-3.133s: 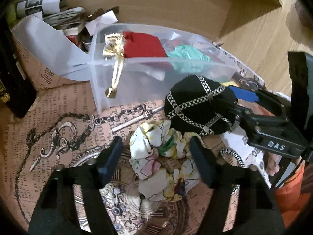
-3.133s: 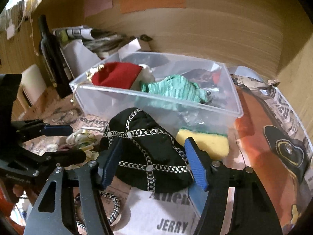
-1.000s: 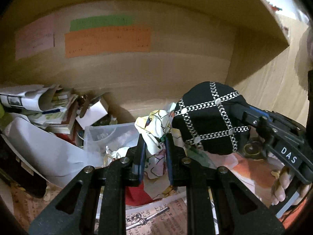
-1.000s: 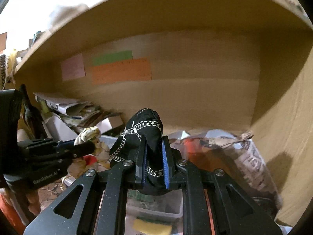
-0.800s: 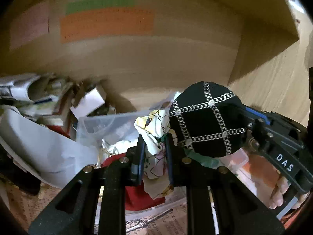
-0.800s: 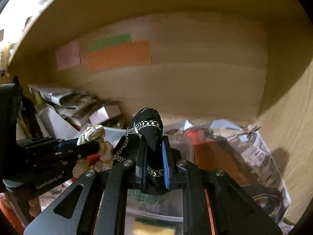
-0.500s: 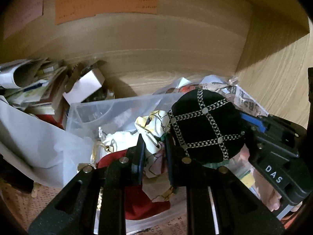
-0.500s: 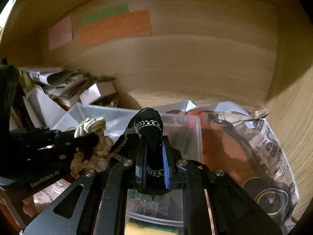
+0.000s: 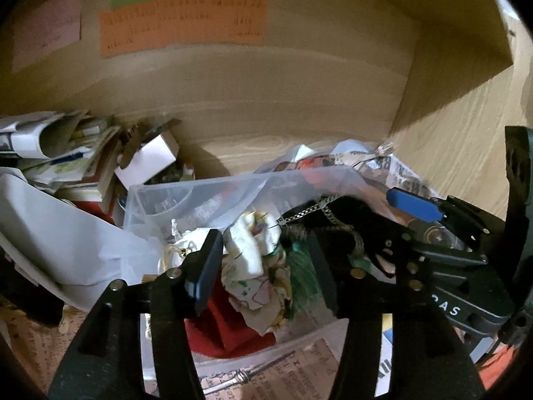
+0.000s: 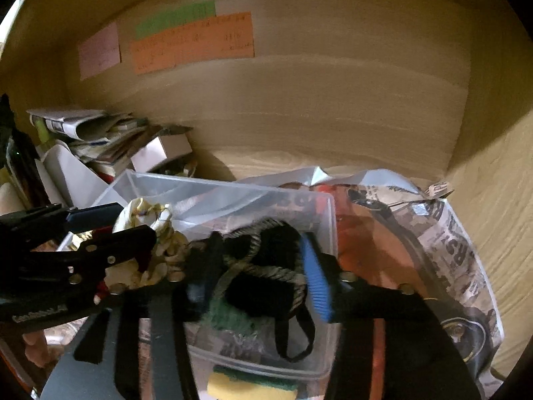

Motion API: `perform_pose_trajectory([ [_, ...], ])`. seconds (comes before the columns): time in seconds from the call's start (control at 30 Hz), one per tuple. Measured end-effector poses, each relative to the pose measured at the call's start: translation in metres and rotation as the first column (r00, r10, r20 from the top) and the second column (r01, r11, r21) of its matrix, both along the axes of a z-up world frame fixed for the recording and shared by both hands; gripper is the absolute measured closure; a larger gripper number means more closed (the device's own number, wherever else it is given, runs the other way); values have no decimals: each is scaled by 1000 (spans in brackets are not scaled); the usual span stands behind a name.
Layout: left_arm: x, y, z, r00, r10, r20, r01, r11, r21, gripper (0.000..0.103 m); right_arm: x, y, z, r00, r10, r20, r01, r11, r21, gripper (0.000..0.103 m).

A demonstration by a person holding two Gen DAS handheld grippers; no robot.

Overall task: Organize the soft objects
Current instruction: 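Lower the floral fabric and black cap into the box and open both tools, then grasp the yellow sponge with the right tool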

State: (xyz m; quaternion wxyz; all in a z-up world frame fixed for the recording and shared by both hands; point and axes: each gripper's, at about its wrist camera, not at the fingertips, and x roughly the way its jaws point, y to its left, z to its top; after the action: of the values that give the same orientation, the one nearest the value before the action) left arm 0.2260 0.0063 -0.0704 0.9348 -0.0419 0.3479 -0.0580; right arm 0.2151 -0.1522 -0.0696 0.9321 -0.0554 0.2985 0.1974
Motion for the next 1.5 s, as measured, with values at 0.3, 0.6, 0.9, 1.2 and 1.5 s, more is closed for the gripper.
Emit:
perform_pose_trajectory([
  [0.3,-27,-1,31,996,-4,92,6,1000,-16,35,-40,-5,32,994,19,111,-21,1000,20,30],
  [0.6,-64,-2,36,990,-33,141,36,999,-19,21,-72,-23,30,991,13,135,-18,999,35,25],
  [0.9,-71,-5,6,996,-61,62,64,997,-39,20,-62,-25,-30,998,18,-67,-16,1000,23,25],
  [1.2,-76,-5,-13,998,-69,12,69,997,-39,20,-43,-12,-65,981,39,-193,-44,999,-21,25],
  [1.5,-93,-19,-21,995,-103,-3,103,994,-24,20,-56,-16,-58,990,29,-139,-33,999,-25,46],
])
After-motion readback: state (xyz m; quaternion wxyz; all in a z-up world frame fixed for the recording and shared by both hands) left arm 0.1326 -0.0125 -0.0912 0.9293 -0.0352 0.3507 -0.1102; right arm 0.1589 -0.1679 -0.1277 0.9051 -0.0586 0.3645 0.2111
